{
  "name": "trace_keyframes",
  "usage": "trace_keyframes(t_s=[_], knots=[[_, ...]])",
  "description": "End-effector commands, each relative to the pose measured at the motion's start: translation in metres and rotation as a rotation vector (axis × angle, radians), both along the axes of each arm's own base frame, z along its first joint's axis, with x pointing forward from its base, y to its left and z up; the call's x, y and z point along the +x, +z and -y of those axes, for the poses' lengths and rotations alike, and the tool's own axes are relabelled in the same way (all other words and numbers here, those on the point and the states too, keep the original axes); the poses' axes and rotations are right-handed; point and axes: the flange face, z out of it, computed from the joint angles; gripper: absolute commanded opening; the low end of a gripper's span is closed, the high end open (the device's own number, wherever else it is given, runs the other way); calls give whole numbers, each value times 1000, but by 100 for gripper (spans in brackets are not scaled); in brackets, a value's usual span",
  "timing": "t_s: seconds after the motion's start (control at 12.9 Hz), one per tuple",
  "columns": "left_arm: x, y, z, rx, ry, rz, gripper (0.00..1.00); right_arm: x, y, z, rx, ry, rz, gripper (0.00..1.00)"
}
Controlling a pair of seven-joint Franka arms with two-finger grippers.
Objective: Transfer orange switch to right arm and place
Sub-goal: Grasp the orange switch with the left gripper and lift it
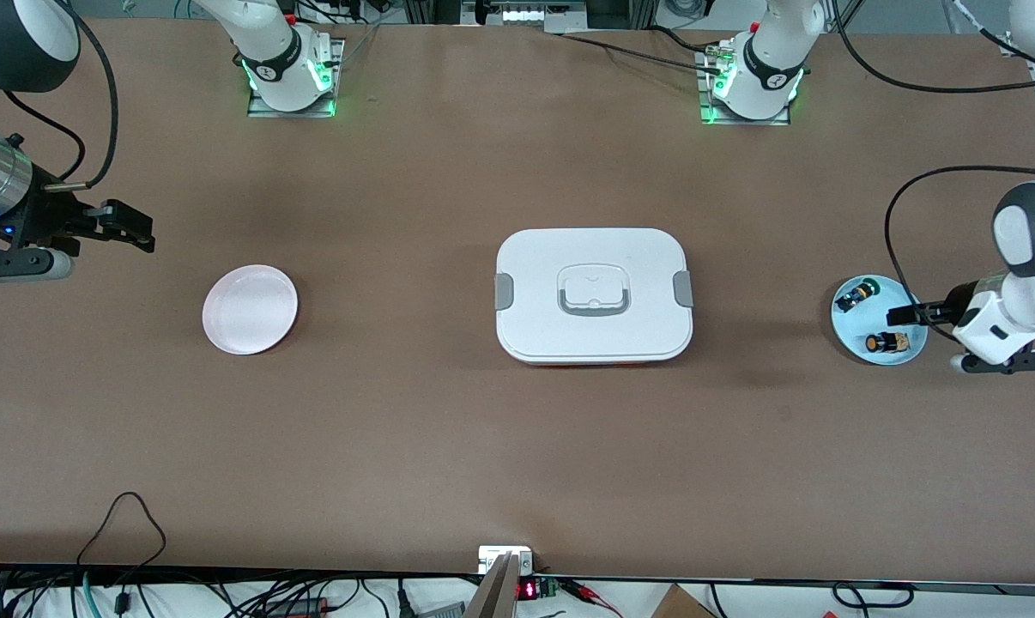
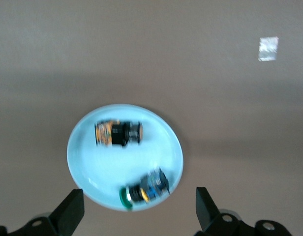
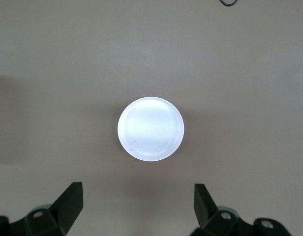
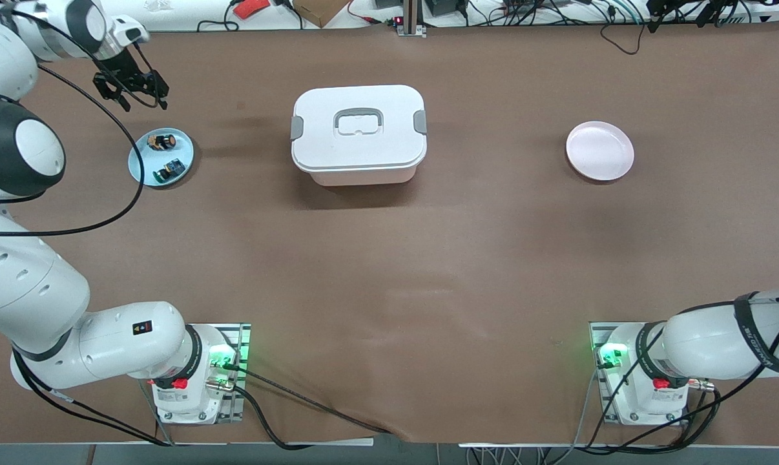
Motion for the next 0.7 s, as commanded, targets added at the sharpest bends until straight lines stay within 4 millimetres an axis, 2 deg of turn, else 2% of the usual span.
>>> trace_keyframes(t_s=[0.0,0.16,0.23,0.39,0.62], knots=[[-3,-36,-24,4,-41,12,100,1,3,1,-4,10,1,100],[-4,-69,-34,-7,-49,29,100,1,2,0,-4,11,-1,100],[-3,-79,-34,-11,-47,34,100,1,2,0,-3,11,-1,100],[-3,-95,-35,-18,-43,33,100,1,2,0,-3,11,-1,100],[-5,-109,-44,-21,-42,39,100,0,2,-1,-3,13,-2,100]])
